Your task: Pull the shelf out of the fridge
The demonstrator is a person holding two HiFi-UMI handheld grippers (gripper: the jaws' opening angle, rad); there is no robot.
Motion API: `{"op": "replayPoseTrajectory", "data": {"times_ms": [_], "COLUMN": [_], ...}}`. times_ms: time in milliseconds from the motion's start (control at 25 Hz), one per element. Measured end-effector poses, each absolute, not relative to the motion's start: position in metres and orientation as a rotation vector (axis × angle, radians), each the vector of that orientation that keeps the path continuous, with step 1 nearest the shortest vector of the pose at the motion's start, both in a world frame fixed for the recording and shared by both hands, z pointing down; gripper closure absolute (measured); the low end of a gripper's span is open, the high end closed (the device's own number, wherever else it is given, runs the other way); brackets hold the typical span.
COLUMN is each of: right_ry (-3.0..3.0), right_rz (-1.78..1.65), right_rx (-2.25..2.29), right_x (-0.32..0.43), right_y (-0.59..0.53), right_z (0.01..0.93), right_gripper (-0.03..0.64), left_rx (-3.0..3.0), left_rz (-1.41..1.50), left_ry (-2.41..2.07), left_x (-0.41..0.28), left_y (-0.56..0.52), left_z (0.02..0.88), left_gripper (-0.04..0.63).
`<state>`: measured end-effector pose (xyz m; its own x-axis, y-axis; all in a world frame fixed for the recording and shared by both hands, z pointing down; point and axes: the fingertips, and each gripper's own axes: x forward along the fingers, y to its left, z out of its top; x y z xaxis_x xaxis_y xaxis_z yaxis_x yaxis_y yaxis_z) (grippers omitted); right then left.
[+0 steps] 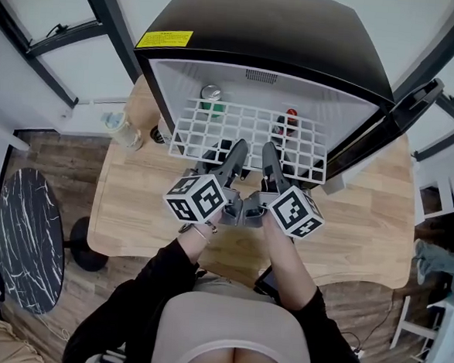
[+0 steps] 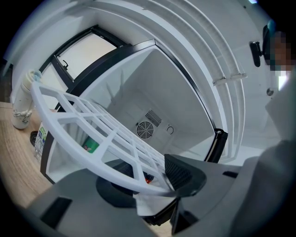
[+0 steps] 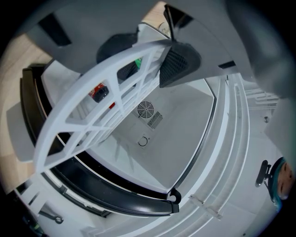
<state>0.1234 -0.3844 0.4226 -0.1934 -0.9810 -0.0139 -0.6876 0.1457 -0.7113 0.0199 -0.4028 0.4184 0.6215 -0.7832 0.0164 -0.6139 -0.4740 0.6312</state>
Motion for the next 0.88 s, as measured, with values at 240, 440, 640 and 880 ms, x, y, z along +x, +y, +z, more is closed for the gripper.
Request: {"op": "replayPoseTrajectory", "data": {"times_ms": [240,440,640,880], "right_ry": [1.944,1.942,1.936,1.928], "right_rz": [-0.799,-0.8,-0.799,-0.802], "right_rx": [-1.597,-1.6,-1.606,-1.618], "right_x": [0.122,0.122,0.121,0.121], "right_y": [-0.381,-0.379,-0.376,-0.372], "right_z": [0.423,0.423,0.422,0.423], "right_gripper": [0.451,0.451,0.451,0.451], "left_rx": [2.235,2.233,2.233,2.231], "left_rz": [-0.365,-0.364,-0.362,-0.356], "left_ry": [-1.087,-1.082,-1.076,-1.07], "left_x": [0.019,0.019,0.018,0.017], "left_y": [-0.399,-0.397,-0.394,-0.391], "left_z": [0.419,0.419,0.419,0.419], "left_gripper": [0.408,0.41,0.41,0.411]}}
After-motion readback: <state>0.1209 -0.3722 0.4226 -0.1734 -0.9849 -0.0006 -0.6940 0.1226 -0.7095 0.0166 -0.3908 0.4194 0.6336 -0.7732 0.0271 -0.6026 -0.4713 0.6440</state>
